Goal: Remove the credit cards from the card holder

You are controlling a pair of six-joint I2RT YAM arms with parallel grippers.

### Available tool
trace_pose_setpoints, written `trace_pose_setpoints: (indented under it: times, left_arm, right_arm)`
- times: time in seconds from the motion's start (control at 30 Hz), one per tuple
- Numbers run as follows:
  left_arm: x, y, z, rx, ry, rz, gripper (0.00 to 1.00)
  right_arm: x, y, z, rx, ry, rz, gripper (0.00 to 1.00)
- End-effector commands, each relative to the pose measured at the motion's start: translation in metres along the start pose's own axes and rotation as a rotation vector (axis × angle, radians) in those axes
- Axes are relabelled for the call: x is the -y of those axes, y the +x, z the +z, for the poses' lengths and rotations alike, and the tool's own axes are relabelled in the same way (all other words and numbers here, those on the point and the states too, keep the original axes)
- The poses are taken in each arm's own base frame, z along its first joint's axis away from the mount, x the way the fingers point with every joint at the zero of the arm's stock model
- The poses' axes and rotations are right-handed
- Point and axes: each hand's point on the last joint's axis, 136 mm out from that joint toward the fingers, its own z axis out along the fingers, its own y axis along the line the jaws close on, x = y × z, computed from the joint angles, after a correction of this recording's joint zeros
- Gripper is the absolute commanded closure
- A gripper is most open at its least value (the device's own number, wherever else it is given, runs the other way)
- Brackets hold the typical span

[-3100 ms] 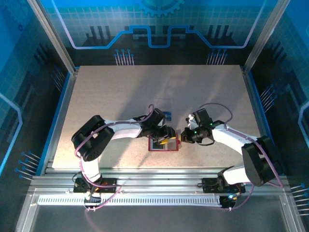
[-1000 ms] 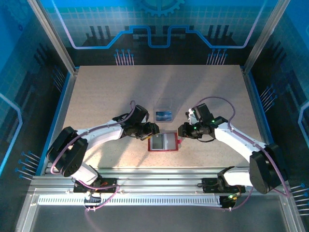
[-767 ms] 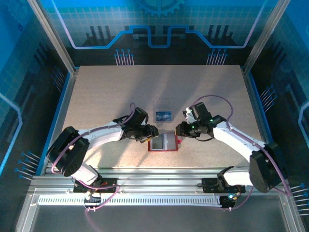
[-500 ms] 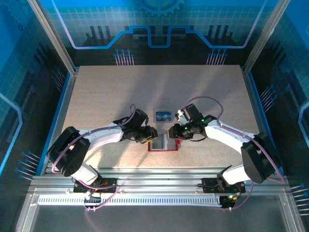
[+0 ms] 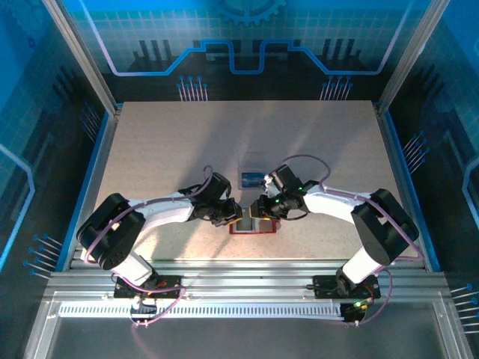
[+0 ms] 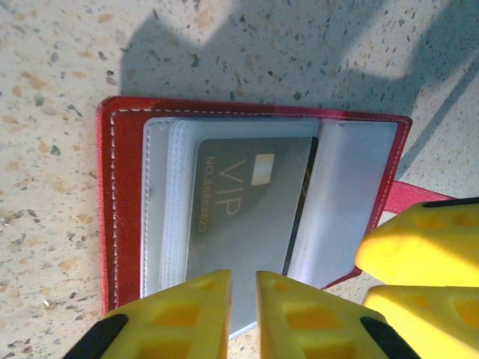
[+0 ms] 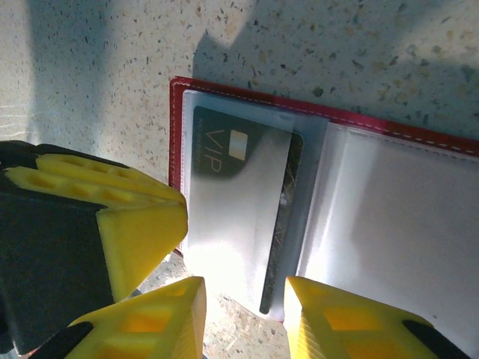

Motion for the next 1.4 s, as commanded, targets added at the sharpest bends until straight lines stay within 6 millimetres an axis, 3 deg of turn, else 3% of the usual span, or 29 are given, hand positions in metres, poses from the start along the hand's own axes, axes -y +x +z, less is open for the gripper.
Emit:
trace_pose_setpoints:
  times: [0.0,0.73,1.37]
  left_arm:
    - [-0.007,0.006,0.004,-0.024,-0.014,0.005,0.86]
    - [-0.016,0.008,0.004,-0.024,-0.053,0.011,0.95]
    - [-0.023,0.008,0.004,-0.026,-0.086,0.017,0.96]
  right_arm:
    - [-0.014,-0.005,0.005,-0.005,-0.048,-0.005,0.67]
    - [-0.013,-0.004,0.023,-0.037,-0.072,0.019,0.72]
    - [-0.003,-0.001,0.029,-0.055,-0.017,0.015,0.72]
